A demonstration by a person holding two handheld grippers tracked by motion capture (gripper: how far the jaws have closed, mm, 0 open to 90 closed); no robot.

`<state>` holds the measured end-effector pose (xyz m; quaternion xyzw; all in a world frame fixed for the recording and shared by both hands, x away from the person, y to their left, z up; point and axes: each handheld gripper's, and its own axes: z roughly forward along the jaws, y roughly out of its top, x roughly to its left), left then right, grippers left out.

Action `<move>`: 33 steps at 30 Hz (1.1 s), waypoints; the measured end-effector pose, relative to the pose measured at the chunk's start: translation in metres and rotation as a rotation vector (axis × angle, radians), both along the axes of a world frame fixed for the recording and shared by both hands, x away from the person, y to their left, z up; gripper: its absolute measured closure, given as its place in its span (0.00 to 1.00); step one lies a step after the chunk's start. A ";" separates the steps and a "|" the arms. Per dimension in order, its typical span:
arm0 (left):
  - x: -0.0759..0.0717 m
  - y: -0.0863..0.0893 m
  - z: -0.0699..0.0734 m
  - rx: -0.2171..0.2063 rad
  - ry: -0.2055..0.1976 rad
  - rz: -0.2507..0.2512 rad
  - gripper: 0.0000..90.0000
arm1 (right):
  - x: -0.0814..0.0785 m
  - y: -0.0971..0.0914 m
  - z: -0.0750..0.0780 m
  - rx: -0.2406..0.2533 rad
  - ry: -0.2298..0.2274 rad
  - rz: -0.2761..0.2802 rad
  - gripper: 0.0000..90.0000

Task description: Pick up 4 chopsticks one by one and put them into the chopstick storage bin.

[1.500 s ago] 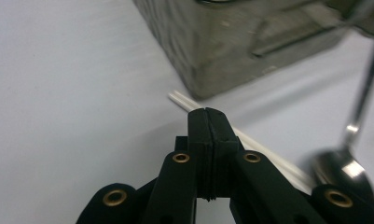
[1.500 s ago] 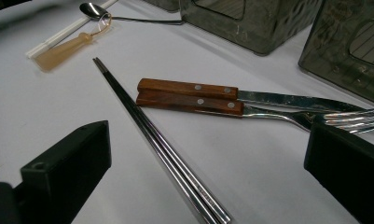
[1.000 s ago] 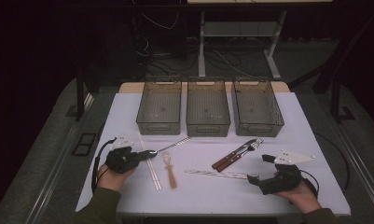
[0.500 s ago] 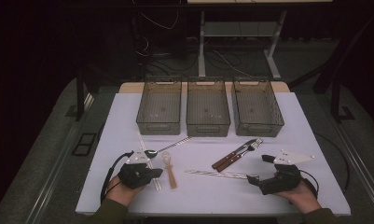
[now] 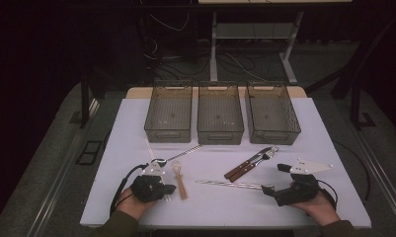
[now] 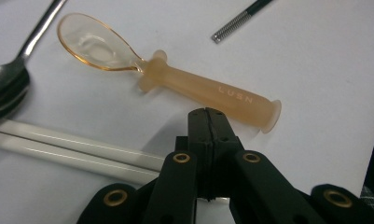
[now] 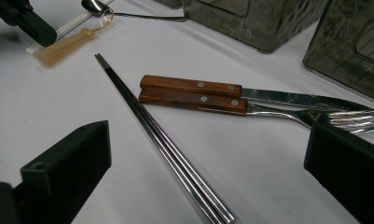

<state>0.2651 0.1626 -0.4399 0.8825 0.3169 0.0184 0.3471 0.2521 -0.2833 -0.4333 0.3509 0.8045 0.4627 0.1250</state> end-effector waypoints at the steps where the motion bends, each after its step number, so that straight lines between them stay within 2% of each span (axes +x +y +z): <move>1: 0.000 0.000 0.000 0.000 0.000 0.000 0.99 | 0.000 0.000 0.000 0.000 0.002 -0.001 0.01; 4: 0.000 0.000 -0.001 0.005 0.015 -0.005 0.99 | 0.000 0.000 0.000 0.000 0.003 -0.004 0.01; 17: -0.001 0.001 0.000 0.008 0.033 -0.003 0.99 | 0.000 -0.001 0.000 0.001 0.004 -0.005 0.01; 18: 0.000 0.002 0.001 0.016 0.026 -0.017 0.99 | 0.000 -0.001 0.000 0.002 0.003 -0.005 0.01; 33: -0.008 0.009 0.001 0.020 0.031 -0.004 0.99 | -0.001 -0.001 0.001 0.004 0.003 -0.007 0.01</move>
